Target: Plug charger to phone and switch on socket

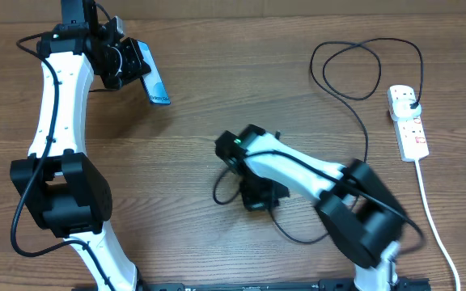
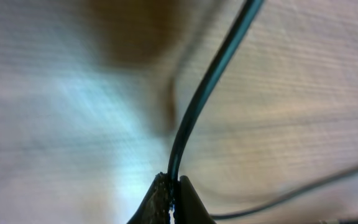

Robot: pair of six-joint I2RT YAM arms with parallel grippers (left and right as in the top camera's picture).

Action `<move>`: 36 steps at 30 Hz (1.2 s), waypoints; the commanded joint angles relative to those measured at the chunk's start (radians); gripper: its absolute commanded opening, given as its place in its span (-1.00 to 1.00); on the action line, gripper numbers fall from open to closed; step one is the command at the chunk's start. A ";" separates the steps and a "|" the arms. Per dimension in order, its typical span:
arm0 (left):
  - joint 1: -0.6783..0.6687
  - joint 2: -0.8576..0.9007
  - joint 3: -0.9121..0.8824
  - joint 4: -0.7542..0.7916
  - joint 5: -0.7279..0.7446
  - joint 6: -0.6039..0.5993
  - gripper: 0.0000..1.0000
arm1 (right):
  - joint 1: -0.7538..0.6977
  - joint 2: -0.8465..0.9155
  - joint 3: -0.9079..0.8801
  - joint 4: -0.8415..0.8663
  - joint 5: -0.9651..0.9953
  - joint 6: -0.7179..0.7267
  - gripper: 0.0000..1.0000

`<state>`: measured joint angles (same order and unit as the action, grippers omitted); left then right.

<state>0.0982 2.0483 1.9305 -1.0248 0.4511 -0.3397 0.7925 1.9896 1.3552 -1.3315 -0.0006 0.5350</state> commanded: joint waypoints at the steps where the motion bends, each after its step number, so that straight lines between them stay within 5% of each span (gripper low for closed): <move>1: -0.005 -0.014 0.015 0.010 0.013 0.013 -0.92 | -0.003 -0.148 -0.060 0.005 0.005 0.020 -0.93; 6: -0.005 -0.014 0.015 0.004 0.014 0.011 -0.92 | -0.039 -0.169 -0.062 -0.060 0.060 0.075 -0.92; 8: -0.005 -0.014 0.015 0.003 0.014 0.011 -0.92 | -0.050 -0.169 -0.063 -0.068 0.060 0.074 0.25; 9: -0.005 -0.014 0.015 0.003 0.014 0.011 -0.91 | -0.055 -0.169 -0.063 -0.079 0.060 0.074 0.60; 13: -0.005 -0.014 0.015 0.000 0.013 0.011 -0.92 | -0.070 -0.169 -0.063 -0.119 0.060 0.071 1.00; 23: -0.005 -0.014 0.015 0.005 0.014 0.011 -0.92 | -0.127 -0.169 0.085 -0.057 0.035 0.063 1.00; 31: -0.007 -0.014 0.015 0.005 0.030 0.011 -0.92 | -0.326 -0.090 0.351 -0.039 -0.098 -0.065 0.99; 36: -0.007 -0.014 0.015 0.005 0.040 0.011 -0.92 | -0.395 -0.002 0.373 0.039 -0.077 -0.014 0.60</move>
<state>0.0978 2.0483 1.9305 -1.0248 0.4583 -0.3397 0.4110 1.9171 1.7168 -1.3243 -0.0792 0.4957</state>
